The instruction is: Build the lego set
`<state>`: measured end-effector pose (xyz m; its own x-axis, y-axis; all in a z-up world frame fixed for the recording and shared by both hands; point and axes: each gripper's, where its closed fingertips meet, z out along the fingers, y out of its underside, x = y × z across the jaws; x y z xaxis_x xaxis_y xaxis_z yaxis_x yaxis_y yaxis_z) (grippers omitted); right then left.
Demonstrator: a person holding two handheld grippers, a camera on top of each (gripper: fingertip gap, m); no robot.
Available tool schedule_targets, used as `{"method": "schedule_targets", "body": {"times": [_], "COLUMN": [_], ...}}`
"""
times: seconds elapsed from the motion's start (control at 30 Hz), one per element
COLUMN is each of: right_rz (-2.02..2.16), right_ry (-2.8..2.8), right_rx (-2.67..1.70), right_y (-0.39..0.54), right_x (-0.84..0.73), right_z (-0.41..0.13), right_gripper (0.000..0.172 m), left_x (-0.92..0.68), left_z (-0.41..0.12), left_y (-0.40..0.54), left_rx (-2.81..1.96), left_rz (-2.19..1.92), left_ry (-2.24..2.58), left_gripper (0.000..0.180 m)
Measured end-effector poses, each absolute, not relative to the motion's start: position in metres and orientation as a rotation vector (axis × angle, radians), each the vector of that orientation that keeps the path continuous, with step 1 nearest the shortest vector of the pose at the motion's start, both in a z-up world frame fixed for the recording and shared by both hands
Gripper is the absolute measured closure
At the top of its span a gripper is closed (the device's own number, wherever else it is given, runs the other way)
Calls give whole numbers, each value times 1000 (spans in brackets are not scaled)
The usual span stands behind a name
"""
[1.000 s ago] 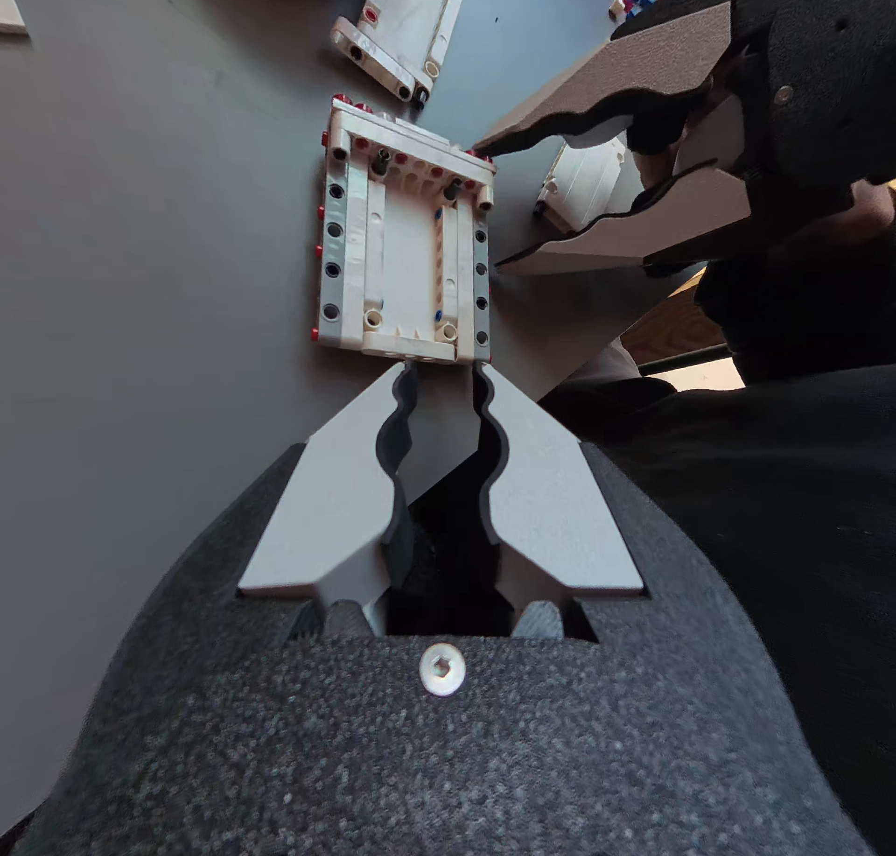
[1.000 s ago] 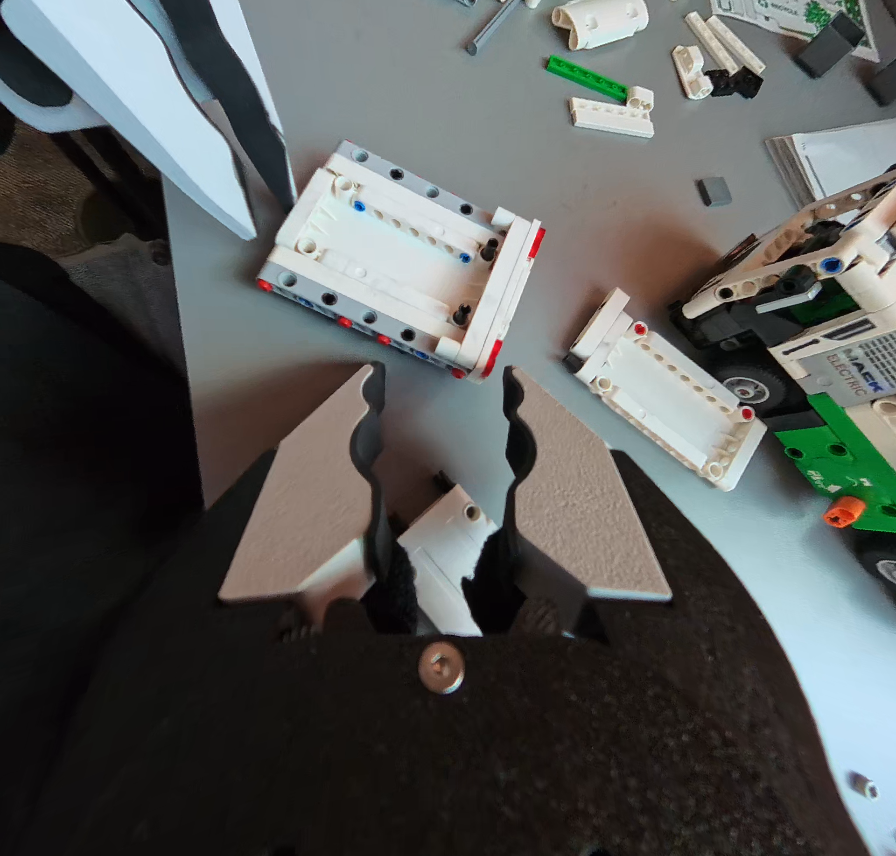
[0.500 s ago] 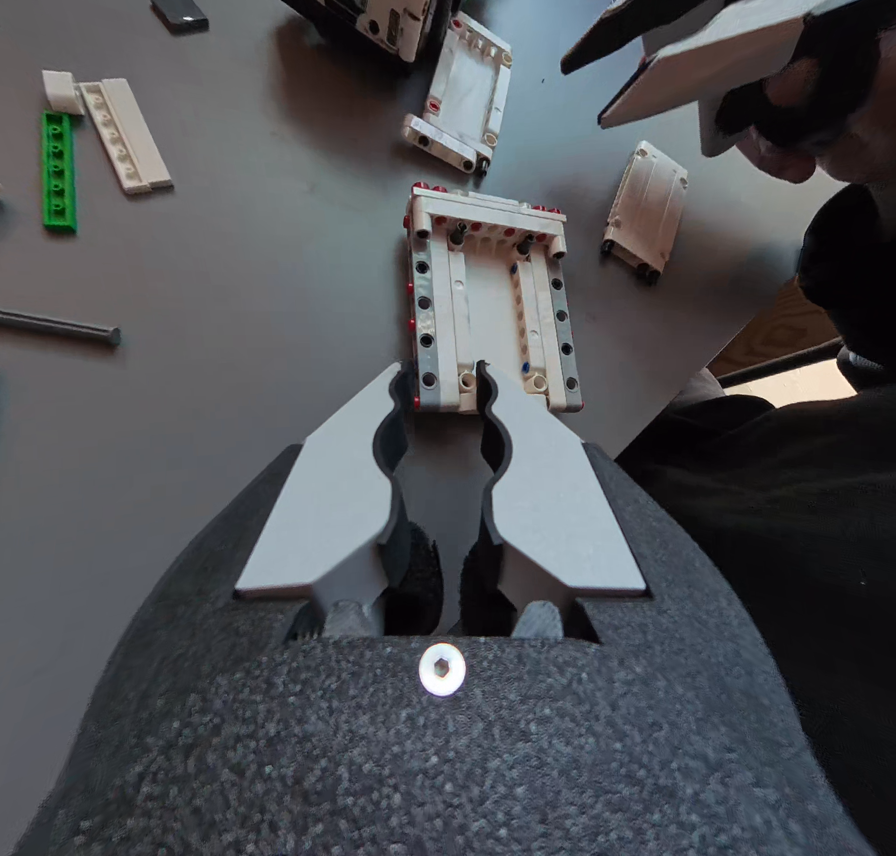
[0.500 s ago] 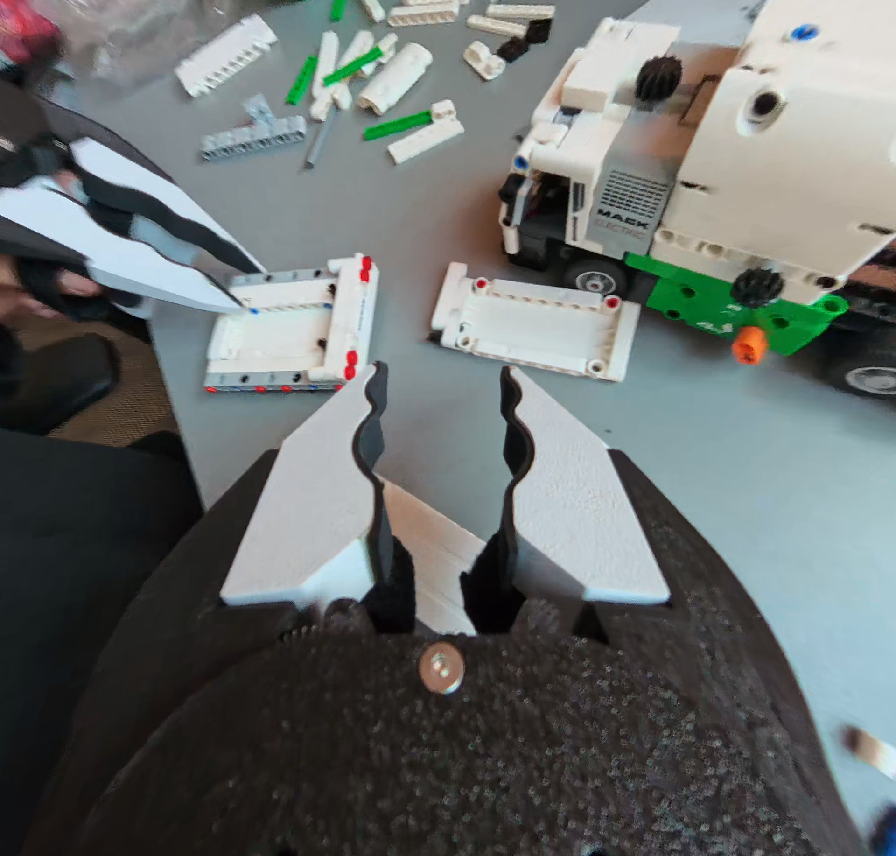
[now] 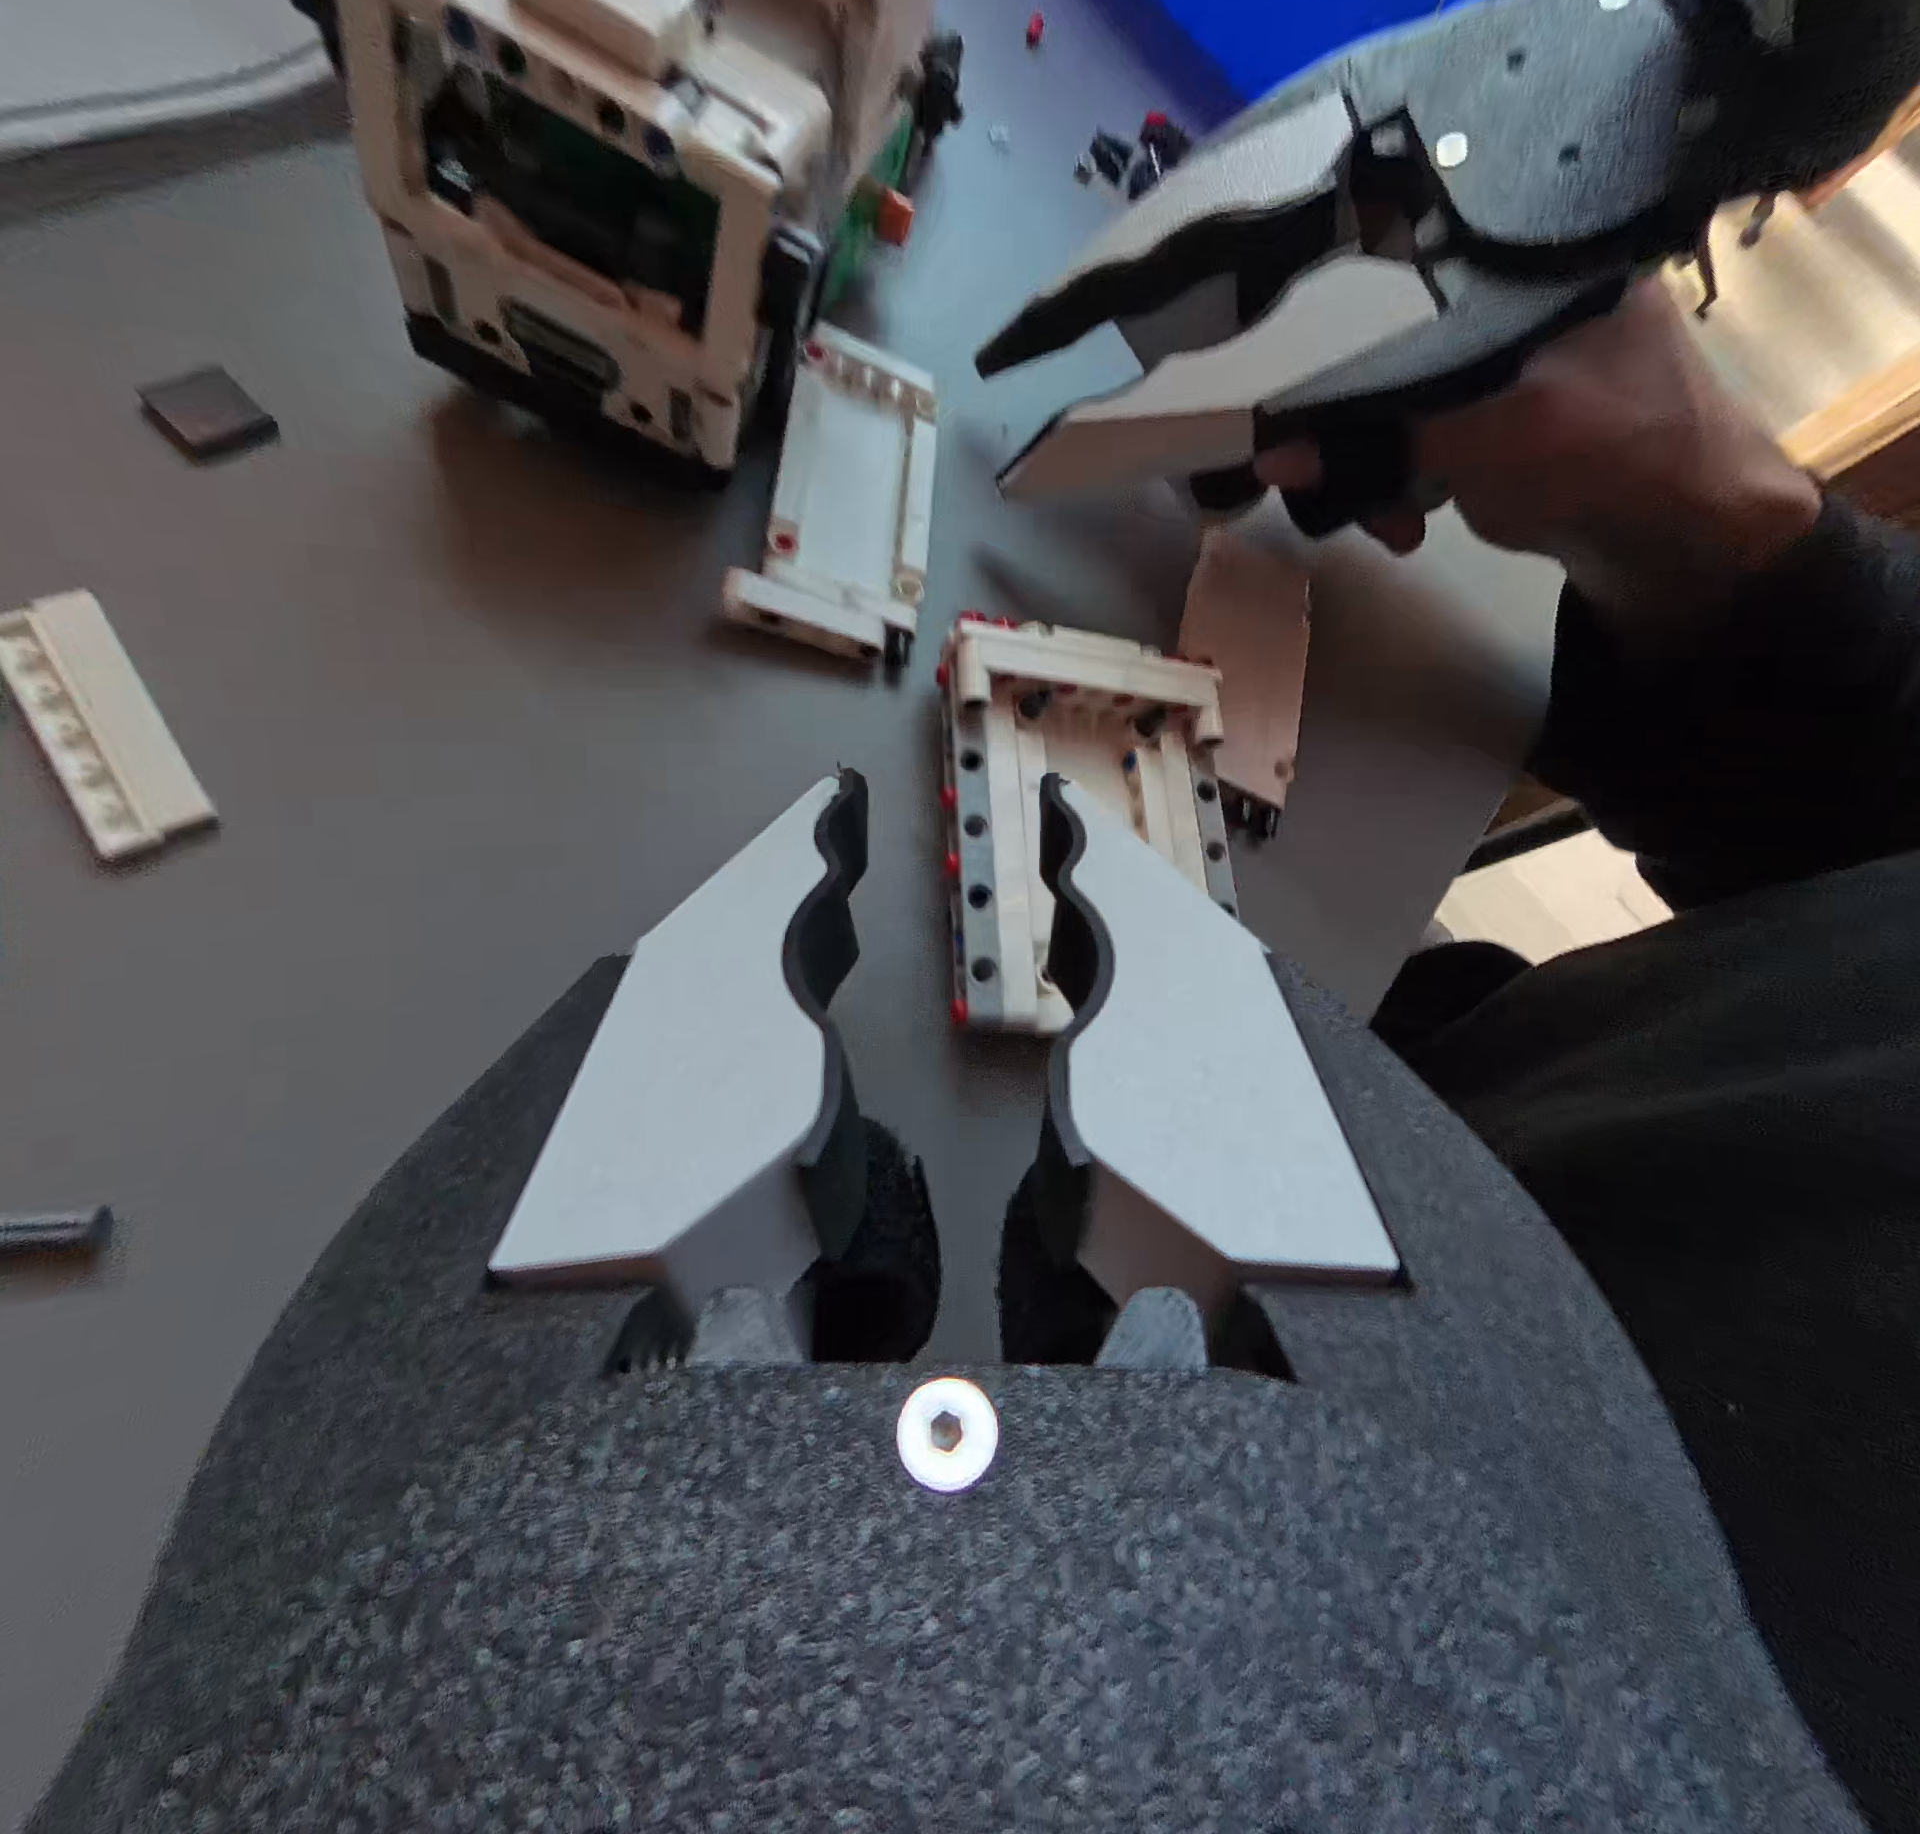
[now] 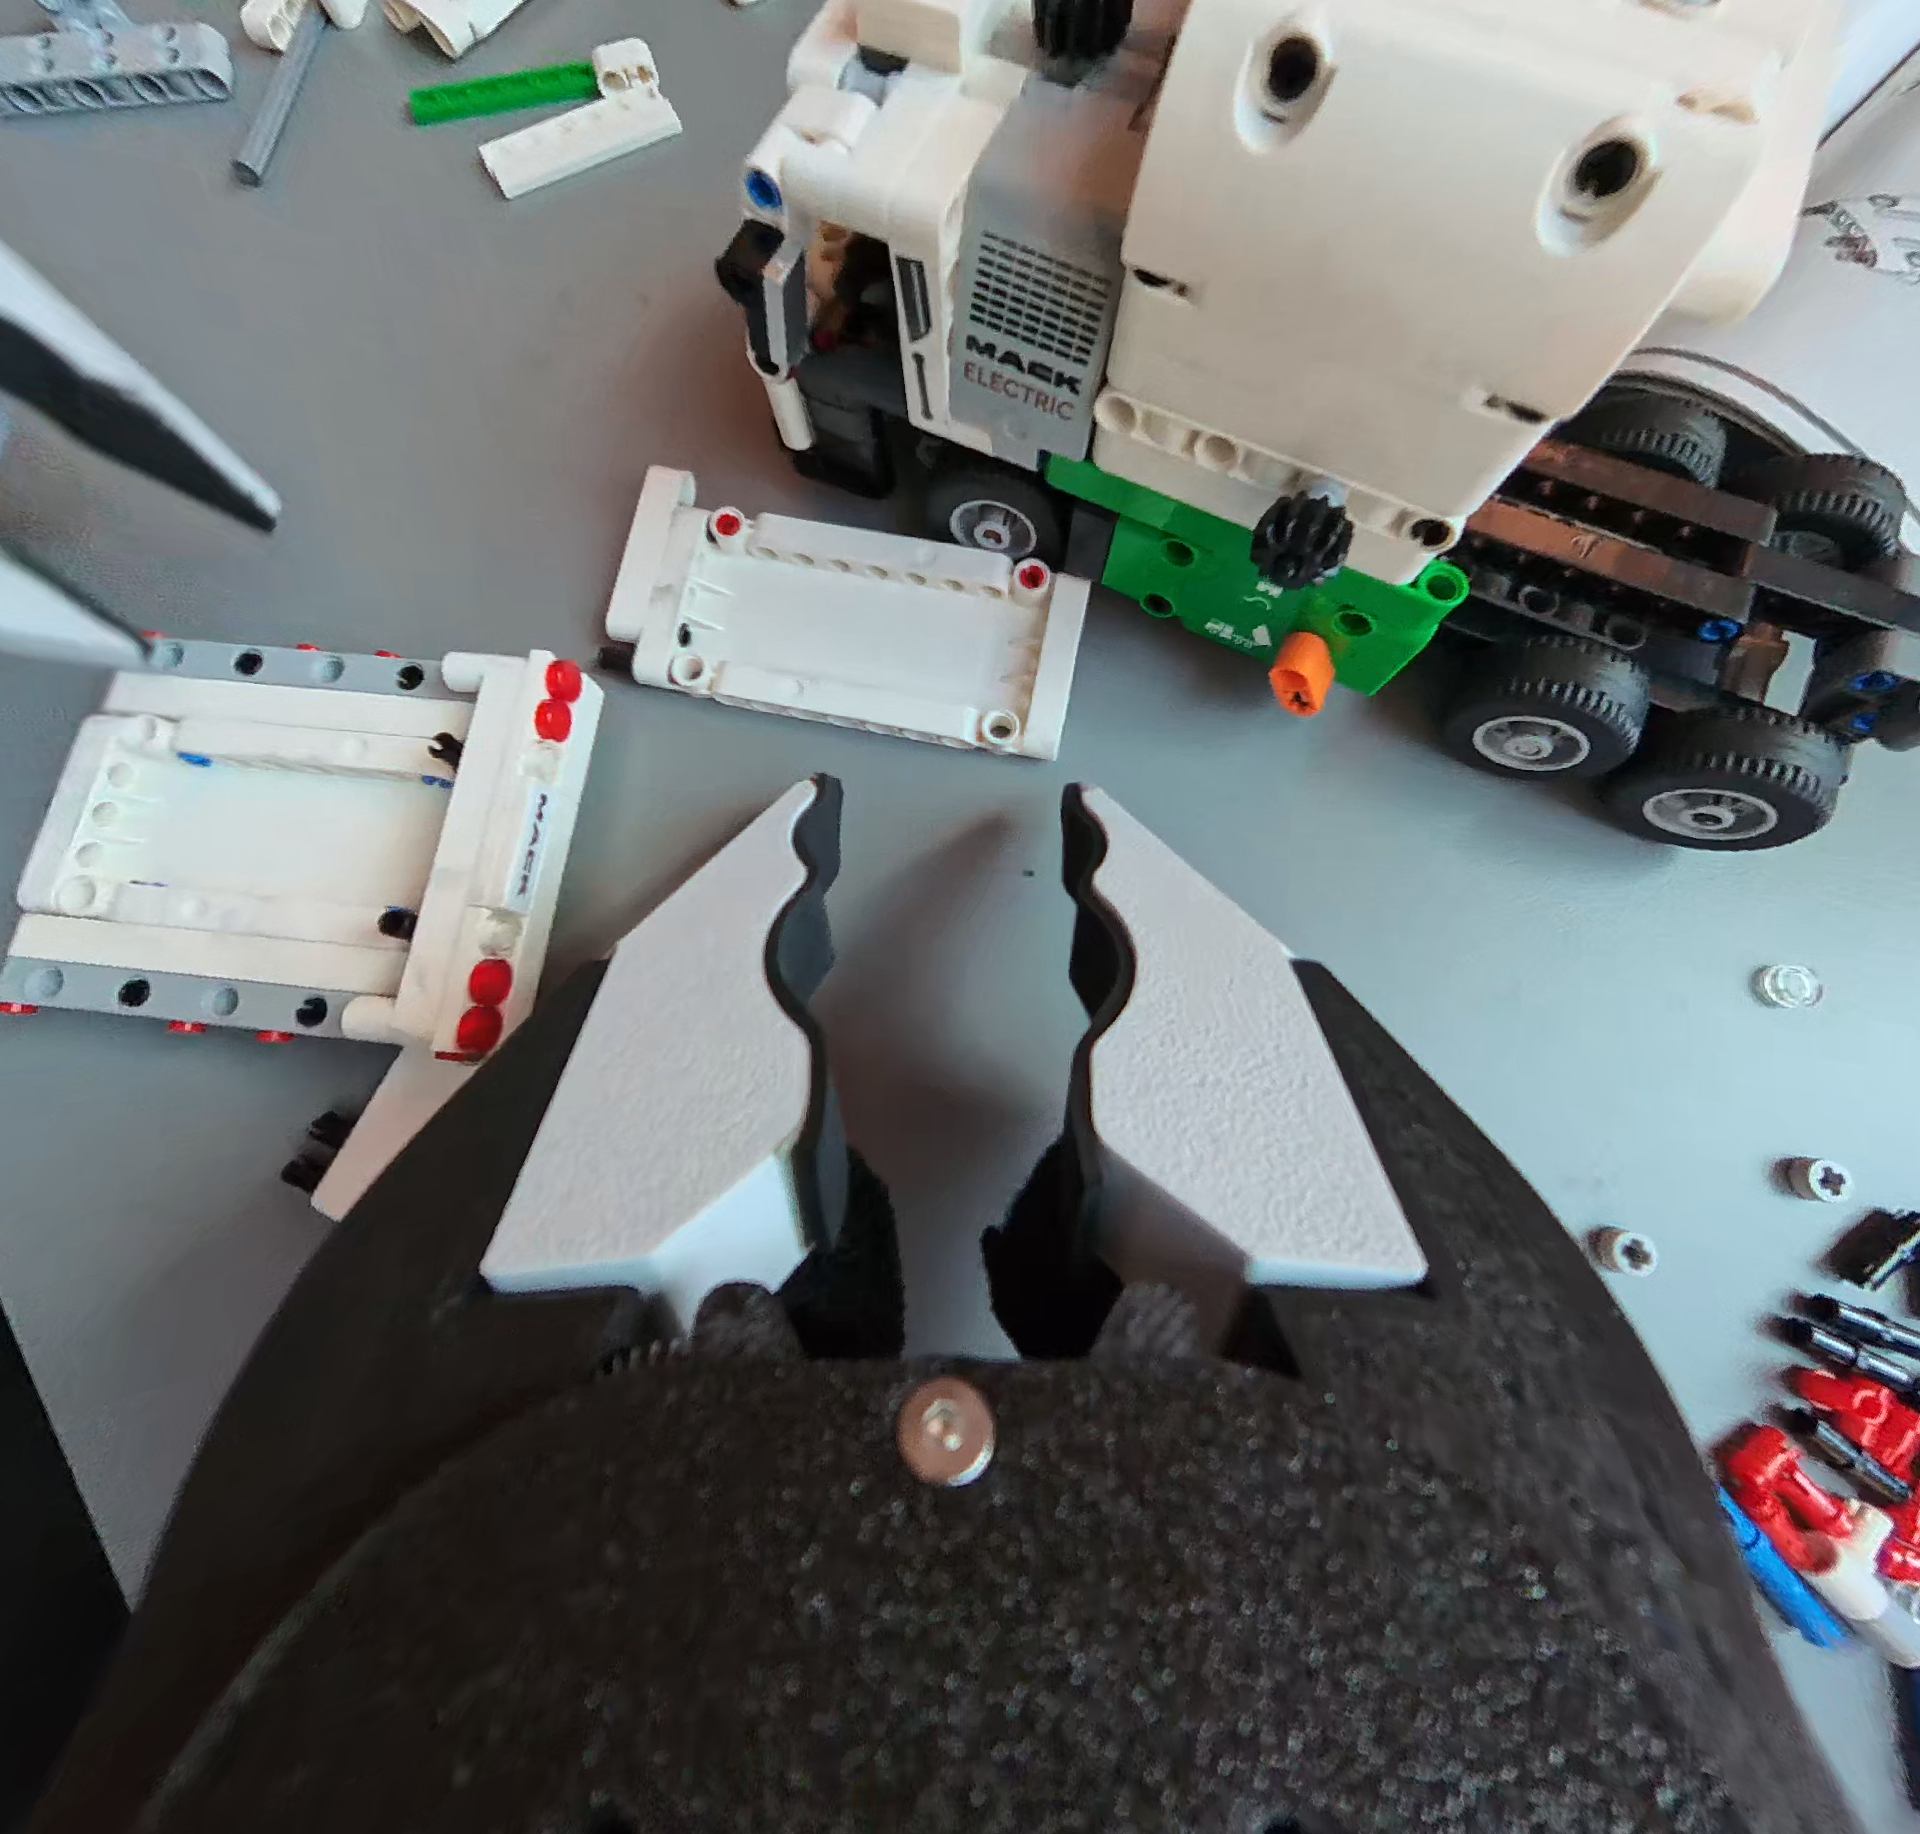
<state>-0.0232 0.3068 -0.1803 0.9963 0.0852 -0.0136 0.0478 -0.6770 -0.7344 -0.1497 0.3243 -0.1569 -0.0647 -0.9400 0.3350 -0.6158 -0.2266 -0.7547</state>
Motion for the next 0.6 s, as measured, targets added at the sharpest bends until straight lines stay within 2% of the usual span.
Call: {"method": "schedule_targets", "body": {"times": [0.07, 0.17, 0.43, 0.6], "right_rz": [66, 113, 197, 258], "right_ry": [-88, -67, 4, 20], "right_rx": [-2262, -2190, -2170, -2159], "right_y": [307, 306, 288, 290], "right_x": [-24, -28, -24, -25], "right_z": [-174, -164, -166, -167], "right_gripper": [136, 137, 137, 138], "left_x": [-132, -109, -85, -82], "left_z": [-149, -166, -184, -186], "left_y": [338, 353, 351, 344], "left_rx": [-1845, -1864, -1823, -1778], "left_rz": [-1228, -1112, -1075, -1056], "left_ry": [1635, 1738, 1848, 1897], "left_gripper": [141, 135, 138, 148]}}
